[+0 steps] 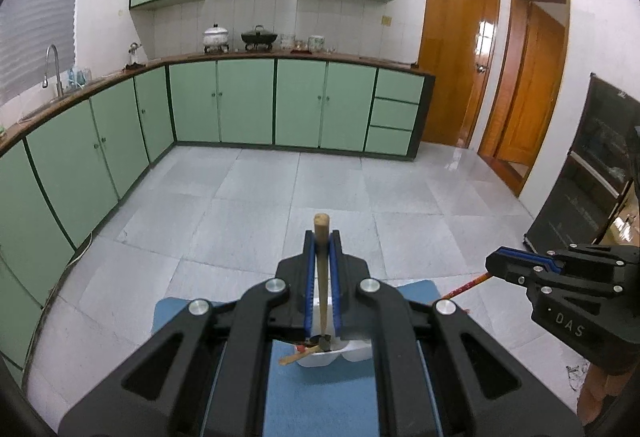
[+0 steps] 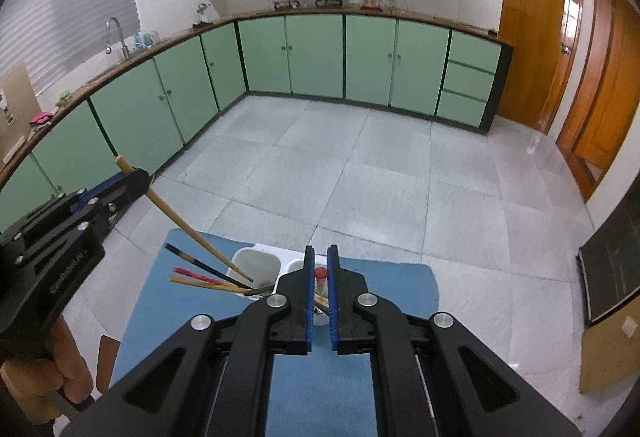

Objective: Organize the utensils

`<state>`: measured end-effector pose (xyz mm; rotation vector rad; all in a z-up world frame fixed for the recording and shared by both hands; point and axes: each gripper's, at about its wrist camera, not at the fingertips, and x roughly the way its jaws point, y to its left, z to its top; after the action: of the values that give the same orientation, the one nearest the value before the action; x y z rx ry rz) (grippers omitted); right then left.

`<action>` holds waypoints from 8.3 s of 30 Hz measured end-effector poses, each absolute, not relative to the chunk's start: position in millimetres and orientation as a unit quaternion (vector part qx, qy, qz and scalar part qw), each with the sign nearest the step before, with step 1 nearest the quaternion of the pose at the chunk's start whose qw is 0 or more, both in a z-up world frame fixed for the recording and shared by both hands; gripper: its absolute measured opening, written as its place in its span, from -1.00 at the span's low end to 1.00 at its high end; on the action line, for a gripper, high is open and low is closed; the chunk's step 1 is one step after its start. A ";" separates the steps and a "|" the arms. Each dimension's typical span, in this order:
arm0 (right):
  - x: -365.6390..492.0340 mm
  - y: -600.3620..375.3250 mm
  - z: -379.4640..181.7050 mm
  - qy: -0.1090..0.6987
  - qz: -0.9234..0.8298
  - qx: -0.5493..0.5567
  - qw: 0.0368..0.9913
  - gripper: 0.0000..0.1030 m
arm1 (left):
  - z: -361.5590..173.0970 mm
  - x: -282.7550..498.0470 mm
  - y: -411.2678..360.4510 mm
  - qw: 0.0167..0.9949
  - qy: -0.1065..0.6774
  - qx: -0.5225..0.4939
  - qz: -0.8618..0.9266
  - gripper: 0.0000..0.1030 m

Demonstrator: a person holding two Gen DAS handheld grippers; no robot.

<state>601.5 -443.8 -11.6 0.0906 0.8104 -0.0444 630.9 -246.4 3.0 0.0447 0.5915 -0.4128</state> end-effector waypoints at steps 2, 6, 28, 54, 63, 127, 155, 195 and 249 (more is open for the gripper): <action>611.1 -446.2 -26.8 0.405 -0.014 0.051 0.913 -0.89 | -11.9 639.4 -247.5 0.932 0.300 0.025 -0.201 -0.86; 617.1 -449.8 -43.4 0.411 -0.020 0.054 0.910 -0.63 | -35.0 645.7 -240.6 0.933 0.305 0.027 -0.189 -0.19; 461.3 -413.3 -47.7 0.286 -0.045 0.009 0.957 0.88 | -47.3 486.7 -139.5 0.956 0.254 0.066 -0.129 0.85; 213.8 -334.7 -118.9 0.319 -0.047 0.041 0.946 0.88 | -77.9 235.6 -61.6 0.948 0.308 0.045 -0.062 0.89; 168.1 -331.6 -107.9 0.304 -0.061 0.048 0.950 0.88 | -68.4 181.9 -62.2 0.953 0.294 0.046 -0.063 0.89; 20.1 -299.0 -60.1 0.191 -0.071 0.042 0.978 0.88 | -8.8 -13.5 -33.5 0.982 0.186 -0.003 -0.017 0.89; 16.9 -299.5 -61.3 0.187 -0.074 0.045 0.979 0.88 | -9.5 -15.3 -30.2 0.984 0.178 -0.002 -0.013 0.89; 17.1 -298.5 -61.4 0.185 -0.076 0.047 0.979 0.88 | -8.9 -15.3 -28.7 0.984 0.178 -0.004 -0.013 0.89; 16.6 -287.7 -69.9 0.180 -0.081 0.052 0.979 0.88 | -15.5 -16.6 -34.5 0.984 0.178 -0.010 -0.012 0.89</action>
<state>16.6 -287.7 -70.0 0.1041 0.3634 -0.1635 -16.6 -34.5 -15.5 -0.0207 0.3574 -0.0244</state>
